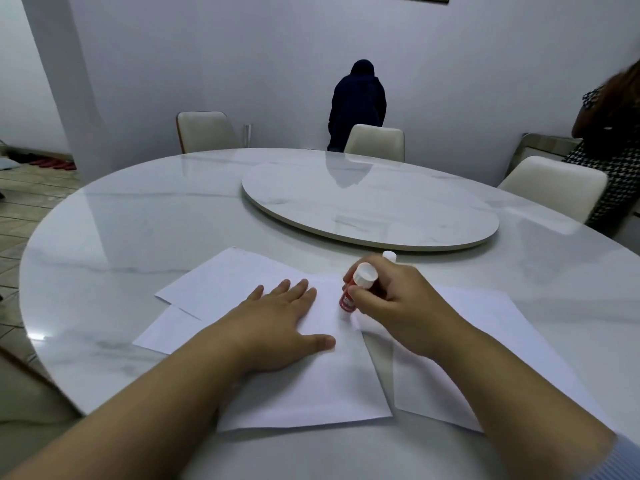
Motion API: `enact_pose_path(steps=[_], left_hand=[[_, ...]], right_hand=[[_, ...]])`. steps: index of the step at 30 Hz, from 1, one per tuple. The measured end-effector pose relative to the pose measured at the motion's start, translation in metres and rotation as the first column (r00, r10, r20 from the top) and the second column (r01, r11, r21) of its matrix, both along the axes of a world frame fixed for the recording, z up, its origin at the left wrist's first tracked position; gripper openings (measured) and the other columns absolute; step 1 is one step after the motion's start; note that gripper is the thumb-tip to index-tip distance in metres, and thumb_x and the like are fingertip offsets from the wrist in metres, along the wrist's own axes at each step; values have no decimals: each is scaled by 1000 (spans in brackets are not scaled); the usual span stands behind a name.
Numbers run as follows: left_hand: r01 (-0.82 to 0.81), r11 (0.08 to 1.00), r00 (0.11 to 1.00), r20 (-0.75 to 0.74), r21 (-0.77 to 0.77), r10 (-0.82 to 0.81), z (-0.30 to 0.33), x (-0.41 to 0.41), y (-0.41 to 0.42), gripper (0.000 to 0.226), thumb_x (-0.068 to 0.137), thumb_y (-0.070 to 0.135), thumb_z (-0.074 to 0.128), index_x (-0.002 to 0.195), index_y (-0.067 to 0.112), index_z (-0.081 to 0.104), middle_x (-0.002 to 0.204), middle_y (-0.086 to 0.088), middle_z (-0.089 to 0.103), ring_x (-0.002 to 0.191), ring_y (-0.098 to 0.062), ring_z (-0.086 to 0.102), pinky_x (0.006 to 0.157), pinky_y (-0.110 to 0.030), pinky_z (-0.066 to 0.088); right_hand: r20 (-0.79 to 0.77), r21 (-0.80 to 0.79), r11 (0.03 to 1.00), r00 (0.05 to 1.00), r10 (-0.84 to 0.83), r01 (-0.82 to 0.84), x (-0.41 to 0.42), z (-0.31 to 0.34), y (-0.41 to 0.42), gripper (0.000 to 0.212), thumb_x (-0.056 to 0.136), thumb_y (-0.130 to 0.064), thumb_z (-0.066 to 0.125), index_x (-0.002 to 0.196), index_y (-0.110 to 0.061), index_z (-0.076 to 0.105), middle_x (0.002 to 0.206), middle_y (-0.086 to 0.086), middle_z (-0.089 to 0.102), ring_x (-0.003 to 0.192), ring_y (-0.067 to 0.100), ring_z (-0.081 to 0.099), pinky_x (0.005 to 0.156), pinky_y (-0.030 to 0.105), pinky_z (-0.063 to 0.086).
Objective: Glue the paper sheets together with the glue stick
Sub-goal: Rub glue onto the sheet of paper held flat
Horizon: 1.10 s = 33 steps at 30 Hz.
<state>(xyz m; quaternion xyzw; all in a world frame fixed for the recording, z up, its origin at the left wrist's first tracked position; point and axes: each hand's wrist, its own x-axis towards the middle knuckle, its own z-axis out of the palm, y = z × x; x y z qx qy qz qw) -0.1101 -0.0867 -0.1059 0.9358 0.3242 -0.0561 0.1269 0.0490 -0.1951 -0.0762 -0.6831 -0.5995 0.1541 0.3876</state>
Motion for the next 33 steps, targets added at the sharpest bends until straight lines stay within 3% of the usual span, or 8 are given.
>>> enact_pose_path(steps=[10,14,17,19,23,26,29,33], left_hand=[[35,998,999,-36,-46,-37,6,4,1,82,87,63,39,150,31,-3,159,11,-11,146,-9,-13,119,-40,-8],[178,971,952,-220,-160,-211,35,-7,10,74,89,37,56,143,52,7,156,21,-15,143,-9,-19,119,-45,-3],[112,983,993,-26,-142,-117,43,-8,7,62,93,31,52,143,48,20,158,19,-2,146,-5,-5,118,-34,5],[-30,998,993,110,-57,36,32,-2,-7,61,93,46,44,147,36,18,160,8,7,147,-12,4,117,-32,7],[76,995,989,-127,-60,-83,26,-5,-20,68,92,44,47,148,37,9,160,12,-4,147,-11,-4,118,-36,1],[63,991,995,-68,-117,-71,29,-13,-19,66,91,47,48,147,44,13,157,22,0,146,-4,-3,118,-34,0],[36,996,999,34,-76,-34,11,-12,-29,72,89,58,39,148,39,3,158,16,-8,146,-6,-9,120,-35,-4],[34,999,999,37,-23,-33,0,-16,-28,76,88,63,35,148,38,-4,157,17,-12,144,-3,-14,119,-32,-8]], right_hand=[[-337,10,979,921,195,-204,-12,2,-68,11,74,-21,59,78,-14,67,79,16,71,57,18,59,54,26,48],[-793,300,940,590,153,160,1,8,-68,22,78,-14,56,65,-13,73,69,21,70,53,24,57,43,23,48],[-902,285,883,417,115,373,8,15,-62,39,91,-13,46,64,-12,73,64,10,69,57,19,61,48,19,52],[-874,258,885,485,43,387,7,17,-55,29,94,-13,47,75,-9,69,60,5,67,52,17,58,48,20,51],[-670,238,913,736,-93,332,3,21,-33,14,94,-12,50,89,-8,62,69,6,73,60,19,61,59,26,53],[-501,237,933,857,-122,271,-2,18,-14,9,90,-9,54,88,-7,62,81,20,70,65,24,60,61,33,52],[-342,200,952,927,-155,233,-7,10,1,6,87,-10,56,88,-7,62,83,19,69,65,21,58,65,42,52],[-274,112,978,952,-140,176,-7,-3,13,6,86,-14,57,89,-14,62,70,-6,71,66,18,59,76,43,54]])
